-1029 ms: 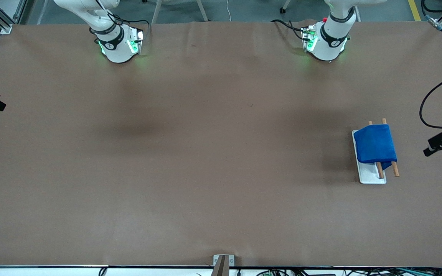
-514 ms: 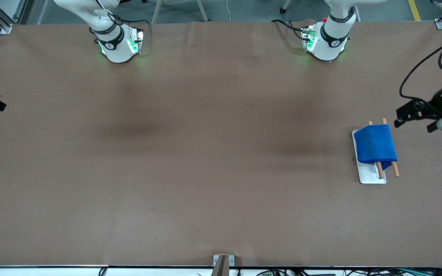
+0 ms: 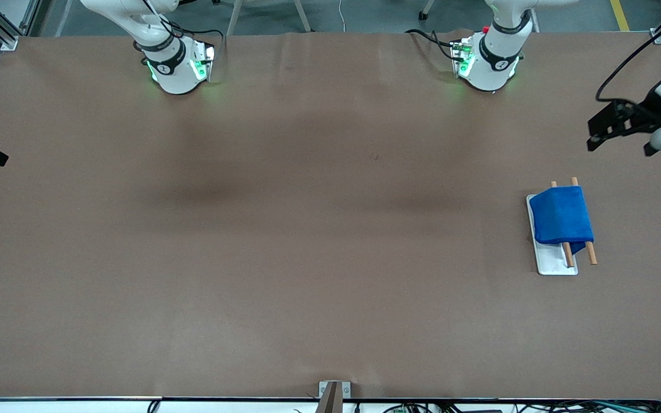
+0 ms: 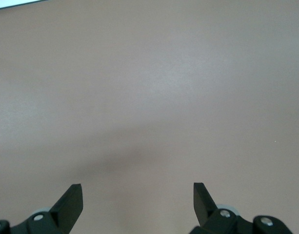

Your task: Right arm passes towel to left arm to hang

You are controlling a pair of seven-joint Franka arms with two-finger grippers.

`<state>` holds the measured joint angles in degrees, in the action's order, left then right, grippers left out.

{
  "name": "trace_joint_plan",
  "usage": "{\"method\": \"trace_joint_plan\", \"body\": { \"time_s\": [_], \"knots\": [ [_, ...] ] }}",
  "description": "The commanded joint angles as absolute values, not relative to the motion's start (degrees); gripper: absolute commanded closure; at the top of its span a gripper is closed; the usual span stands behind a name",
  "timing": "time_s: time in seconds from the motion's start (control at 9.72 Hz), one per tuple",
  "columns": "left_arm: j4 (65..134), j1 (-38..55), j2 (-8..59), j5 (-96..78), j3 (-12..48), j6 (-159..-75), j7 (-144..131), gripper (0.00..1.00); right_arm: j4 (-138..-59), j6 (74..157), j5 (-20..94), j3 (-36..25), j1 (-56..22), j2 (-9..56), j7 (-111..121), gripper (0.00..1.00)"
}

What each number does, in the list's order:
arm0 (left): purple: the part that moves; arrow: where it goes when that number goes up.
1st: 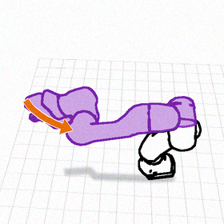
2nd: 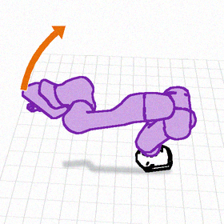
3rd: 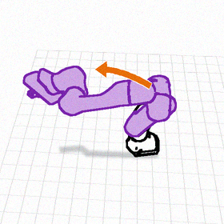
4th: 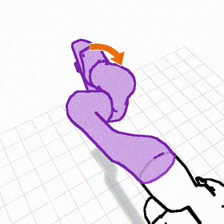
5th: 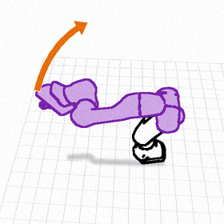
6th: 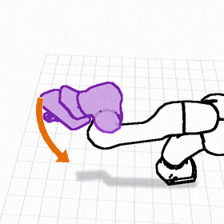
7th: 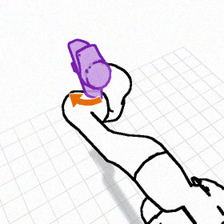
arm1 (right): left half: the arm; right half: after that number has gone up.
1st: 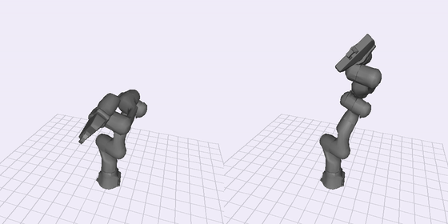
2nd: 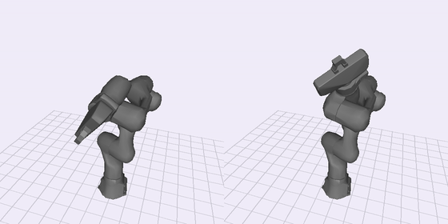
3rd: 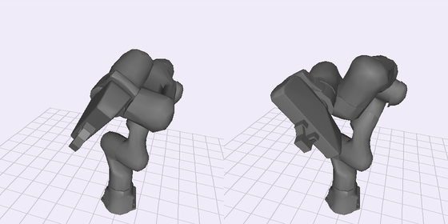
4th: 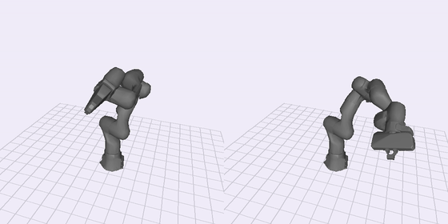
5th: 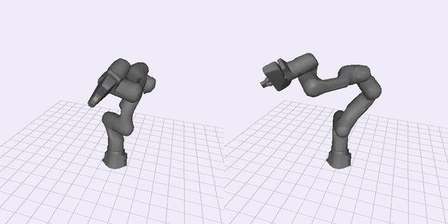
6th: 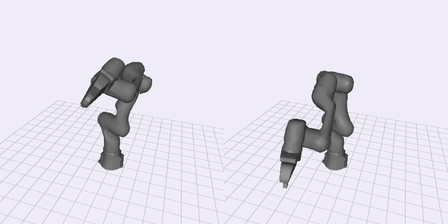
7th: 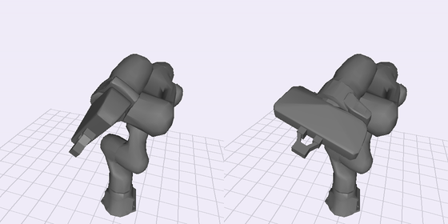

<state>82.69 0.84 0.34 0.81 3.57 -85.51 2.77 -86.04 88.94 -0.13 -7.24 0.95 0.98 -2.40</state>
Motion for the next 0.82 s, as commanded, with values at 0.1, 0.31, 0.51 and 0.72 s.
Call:
{"method": "trace_joint_plan", "body": {
  "time_s": [0.1, 0.31, 0.51, 0.72],
  "knots": [
    [79.4, 2.4, 1.0, -1.5, -1.8, -81.8, 2.6, 0.0, -86.3, 88.6, 0.2, -6.9, 1.9, 0.7, -0.9, 0.0],
    [81.8, 2.3, 0.2, -3.3, -2.1, -81.9, 2.0, 0.0, -86.2, 87.9, 0.2, -6.9, 1.9, 0.7, -0.4, 0.0],
    [83.0, 2.2, 0.2, -3.1, -1.0, -82.0, 2.0, 0.0, -86.2, 87.9, 0.2, -6.9, 1.9, 0.7, -0.4, 0.0],
    [83.1, 2.2, 0.4, -3.0, -0.5, -82.0, 2.1, 0.0, -86.2, 87.9, 0.2, -6.9, 1.9, 0.7, -0.4, 0.0]
  ]
}}
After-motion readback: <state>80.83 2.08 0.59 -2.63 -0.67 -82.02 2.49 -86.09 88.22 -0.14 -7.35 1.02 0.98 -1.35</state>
